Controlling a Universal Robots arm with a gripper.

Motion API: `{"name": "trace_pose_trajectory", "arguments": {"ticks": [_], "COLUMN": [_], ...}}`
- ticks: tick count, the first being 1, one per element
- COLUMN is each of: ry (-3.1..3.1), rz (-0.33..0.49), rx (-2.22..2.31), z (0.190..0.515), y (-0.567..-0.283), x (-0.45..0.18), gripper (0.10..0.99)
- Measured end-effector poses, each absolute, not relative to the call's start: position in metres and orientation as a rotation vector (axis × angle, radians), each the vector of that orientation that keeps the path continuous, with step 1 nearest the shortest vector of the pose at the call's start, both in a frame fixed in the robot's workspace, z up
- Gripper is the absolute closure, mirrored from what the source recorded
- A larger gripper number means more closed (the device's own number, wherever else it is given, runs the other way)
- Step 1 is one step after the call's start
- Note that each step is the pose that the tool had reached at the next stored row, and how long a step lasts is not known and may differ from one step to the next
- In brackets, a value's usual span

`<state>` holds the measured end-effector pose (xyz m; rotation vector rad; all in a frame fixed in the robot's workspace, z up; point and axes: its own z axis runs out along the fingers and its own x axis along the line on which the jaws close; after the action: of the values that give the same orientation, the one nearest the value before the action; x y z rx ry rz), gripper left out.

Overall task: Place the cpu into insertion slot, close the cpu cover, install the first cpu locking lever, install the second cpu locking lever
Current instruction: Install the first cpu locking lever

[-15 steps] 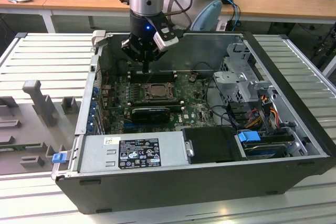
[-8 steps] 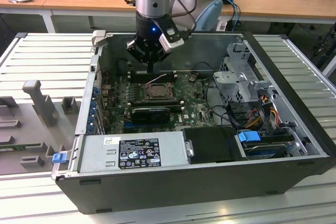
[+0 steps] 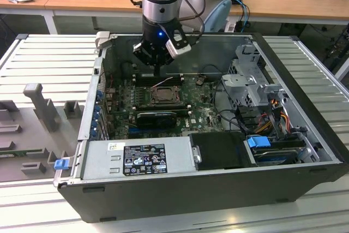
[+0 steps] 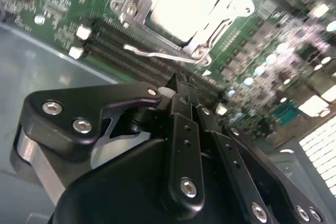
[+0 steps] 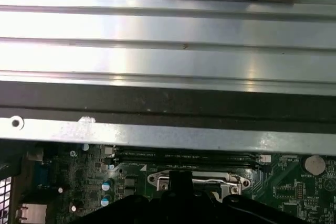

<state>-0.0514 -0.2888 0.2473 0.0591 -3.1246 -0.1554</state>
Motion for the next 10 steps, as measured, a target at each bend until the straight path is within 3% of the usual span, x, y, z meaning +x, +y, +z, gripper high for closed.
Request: {"name": "trace_pose_trajectory", "arguments": {"ticks": [10], "ry": [-3.13], "rz": [-0.172], "rx": [0.064], "z": [0.231], "y": [-0.289], "x": [-0.036], "gripper": [0.98]}}
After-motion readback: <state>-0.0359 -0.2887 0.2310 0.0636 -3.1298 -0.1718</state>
